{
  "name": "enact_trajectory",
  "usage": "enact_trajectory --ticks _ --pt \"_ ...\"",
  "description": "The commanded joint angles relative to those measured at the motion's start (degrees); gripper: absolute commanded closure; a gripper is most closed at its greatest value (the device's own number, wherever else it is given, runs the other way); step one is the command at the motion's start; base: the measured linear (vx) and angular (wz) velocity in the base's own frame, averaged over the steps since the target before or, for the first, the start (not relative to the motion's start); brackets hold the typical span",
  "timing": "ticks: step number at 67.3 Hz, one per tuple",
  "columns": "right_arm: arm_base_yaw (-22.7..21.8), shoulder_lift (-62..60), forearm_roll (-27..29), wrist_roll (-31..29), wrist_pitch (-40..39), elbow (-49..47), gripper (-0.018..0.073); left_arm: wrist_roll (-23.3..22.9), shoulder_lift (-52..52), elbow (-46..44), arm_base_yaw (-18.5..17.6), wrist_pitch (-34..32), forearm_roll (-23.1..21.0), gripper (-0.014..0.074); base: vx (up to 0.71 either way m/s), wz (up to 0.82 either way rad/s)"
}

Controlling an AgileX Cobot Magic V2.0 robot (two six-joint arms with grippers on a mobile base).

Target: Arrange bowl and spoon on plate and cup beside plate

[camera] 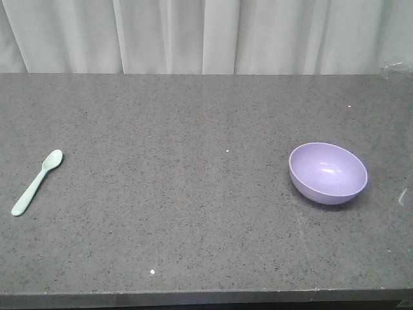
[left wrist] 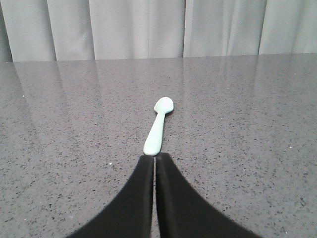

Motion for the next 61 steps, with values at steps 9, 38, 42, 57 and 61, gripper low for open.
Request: enact_trajectory --ticks 9,38,42,57,61 --pt "-0.07 -0.6 0.0 -0.43 -3.92 0.22 0.0565 -0.61 -0.78 -0.45 0.03 -4.24 -0.04 0.0603 0.0 0.0" --pt "-0.07 -0.6 0.0 -0.43 -3.92 0.22 0.0565 -0.61 -0.78 -0.45 0.03 -4.24 -0.04 0.0603 0.0 0.0" --pt "-0.07 -0.6 0.0 -0.43 -3.92 0.22 0.0565 -0.61 -0.78 -0.45 0.03 -4.24 -0.04 0.0603 0.0 0.0" --pt "-0.07 -0.6 0.0 -0.43 -3.92 0.22 0.0565 -0.61 -0.78 -0.45 0.03 -4.24 -0.04 0.0603 0.0 0.0" --pt "-0.07 -0.6 0.0 -0.43 -3.92 0.22 0.0565 -0.61 -0.78 -0.45 0.03 -4.24 -0.04 0.0603 0.0 0.0"
